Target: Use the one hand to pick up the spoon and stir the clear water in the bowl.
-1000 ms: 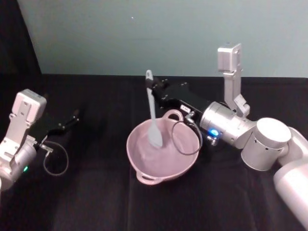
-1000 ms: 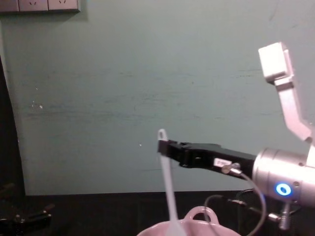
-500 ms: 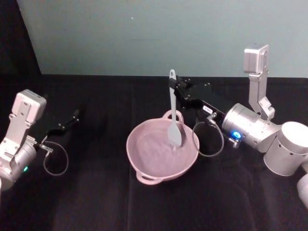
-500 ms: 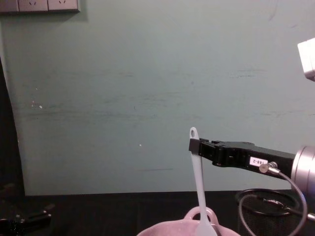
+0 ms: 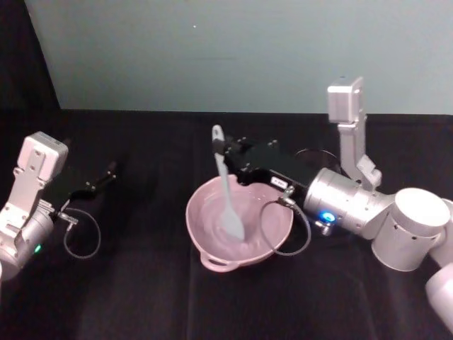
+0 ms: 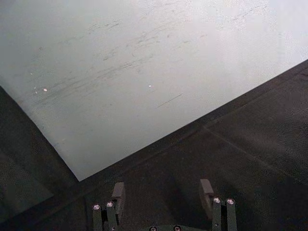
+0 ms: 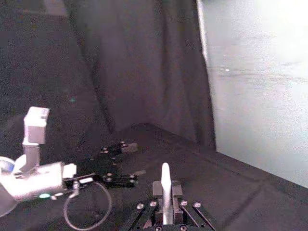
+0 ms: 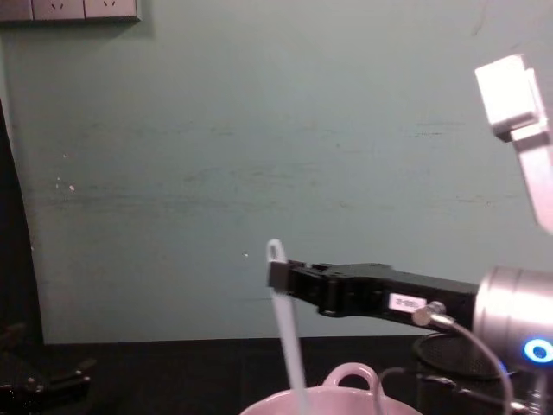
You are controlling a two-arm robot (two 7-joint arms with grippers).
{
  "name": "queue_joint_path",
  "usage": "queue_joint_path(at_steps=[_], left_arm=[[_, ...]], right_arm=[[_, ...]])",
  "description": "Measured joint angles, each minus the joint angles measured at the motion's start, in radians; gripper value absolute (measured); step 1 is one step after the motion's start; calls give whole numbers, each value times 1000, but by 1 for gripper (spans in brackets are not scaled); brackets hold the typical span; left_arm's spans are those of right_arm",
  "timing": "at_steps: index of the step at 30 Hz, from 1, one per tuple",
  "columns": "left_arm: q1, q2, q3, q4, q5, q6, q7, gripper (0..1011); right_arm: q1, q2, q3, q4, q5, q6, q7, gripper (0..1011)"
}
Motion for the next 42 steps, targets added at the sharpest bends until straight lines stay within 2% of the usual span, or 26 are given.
queue_joint_path(at_steps=[4,8,15,18,21,28,36,42], left_arm=[[0,0,0,0,0,0,0,1011],[0,0,0,0,0,0,0,1011],[0,0,0,0,0,0,0,1011],[0,0,0,0,0,0,0,1011],[0,0,0,0,0,0,0,1011],[0,0,0,0,0,0,0,1011],[0,0,0,0,0,0,0,1011],[0,0,0,0,0,0,0,1011]], right_arm=[[15,-15,-17,13,-1,-4,3,117],[46,-44,-28,56,-3,-20,4,117],[91,-78,-32,135,-11,-42,2,117],[108,-80,-28,158,-23,-46,-7,117],[116,-73,-19,165,-32,-47,-16,117],[111,-22,14,138,-57,-32,-40,117],[66,23,27,60,-61,5,-41,117],[23,30,22,3,-49,13,-36,117]])
